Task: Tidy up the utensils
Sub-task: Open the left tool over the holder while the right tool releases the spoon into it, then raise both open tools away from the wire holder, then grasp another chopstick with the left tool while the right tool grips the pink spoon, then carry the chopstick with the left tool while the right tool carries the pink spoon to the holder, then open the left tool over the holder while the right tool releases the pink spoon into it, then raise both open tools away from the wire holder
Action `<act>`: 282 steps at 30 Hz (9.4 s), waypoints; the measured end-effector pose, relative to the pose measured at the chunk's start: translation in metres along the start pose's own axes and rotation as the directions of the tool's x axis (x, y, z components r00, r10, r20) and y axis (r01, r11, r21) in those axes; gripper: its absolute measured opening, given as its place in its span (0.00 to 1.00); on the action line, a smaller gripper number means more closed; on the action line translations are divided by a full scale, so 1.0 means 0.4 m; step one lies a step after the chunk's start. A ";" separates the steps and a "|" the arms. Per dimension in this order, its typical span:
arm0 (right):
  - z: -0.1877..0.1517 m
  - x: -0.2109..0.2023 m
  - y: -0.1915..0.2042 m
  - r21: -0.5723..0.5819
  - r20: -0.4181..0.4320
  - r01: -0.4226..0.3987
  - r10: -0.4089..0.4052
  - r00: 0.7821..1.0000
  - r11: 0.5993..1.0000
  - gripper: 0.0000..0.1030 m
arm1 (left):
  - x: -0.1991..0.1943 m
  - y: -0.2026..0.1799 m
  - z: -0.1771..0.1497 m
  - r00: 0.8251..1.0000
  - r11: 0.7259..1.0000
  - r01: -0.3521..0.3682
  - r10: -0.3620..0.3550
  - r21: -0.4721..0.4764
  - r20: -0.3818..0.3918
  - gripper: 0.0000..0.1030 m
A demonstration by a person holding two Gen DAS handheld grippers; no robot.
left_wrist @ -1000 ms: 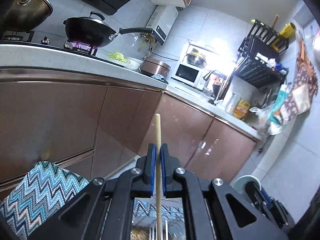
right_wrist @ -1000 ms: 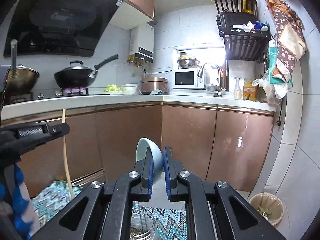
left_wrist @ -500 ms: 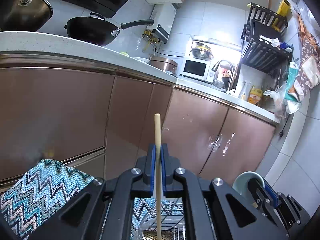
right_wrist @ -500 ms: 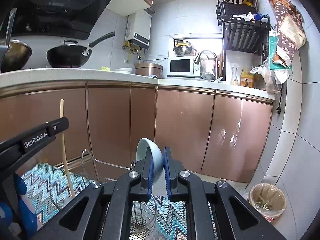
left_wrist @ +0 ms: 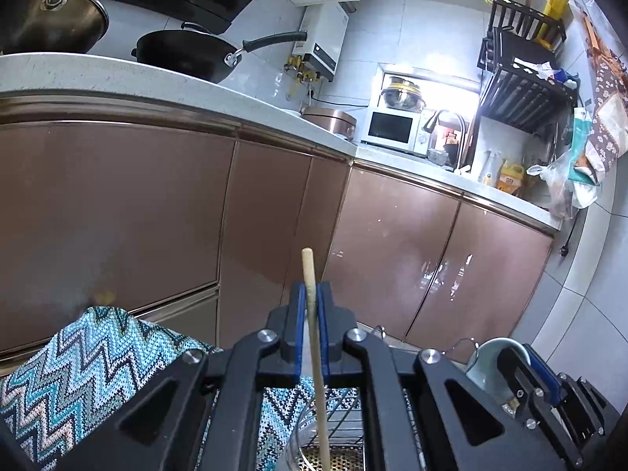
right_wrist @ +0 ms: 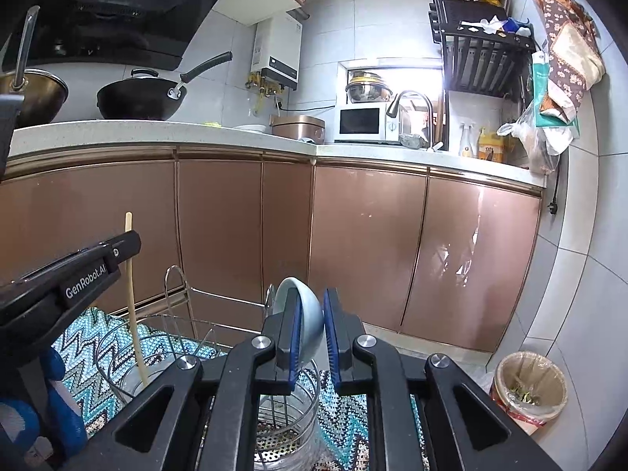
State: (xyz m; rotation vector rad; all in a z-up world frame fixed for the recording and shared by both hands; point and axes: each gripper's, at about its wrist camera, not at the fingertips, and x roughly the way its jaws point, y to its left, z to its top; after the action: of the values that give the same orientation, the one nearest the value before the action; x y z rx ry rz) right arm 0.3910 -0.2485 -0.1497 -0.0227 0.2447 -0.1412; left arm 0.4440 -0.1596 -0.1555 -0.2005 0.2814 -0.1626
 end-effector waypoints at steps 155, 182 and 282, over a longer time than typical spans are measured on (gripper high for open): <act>-0.234 -0.006 0.142 0.744 -0.402 -0.454 0.871 0.282 0.491 0.09 | -0.135 0.342 -0.142 0.678 0.962 0.265 -0.136 0.068 -0.722 0.05; 0.043 -0.500 0.135 0.432 -0.225 -0.664 0.787 0.575 0.610 0.07 | -0.702 0.283 0.146 0.909 0.956 0.292 -0.267 0.032 -0.319 0.05; 0.123 -0.591 -0.105 0.309 0.063 -0.351 0.349 0.935 0.884 1.00 | -0.784 0.307 0.228 0.995 0.994 -0.100 0.101 0.042 -0.010 0.60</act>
State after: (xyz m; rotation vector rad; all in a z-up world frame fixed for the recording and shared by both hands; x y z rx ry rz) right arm 0.1702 -0.2563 -0.0436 0.3405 0.2149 0.1833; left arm 0.1895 0.0334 -0.0155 -0.1444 0.2995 -0.0698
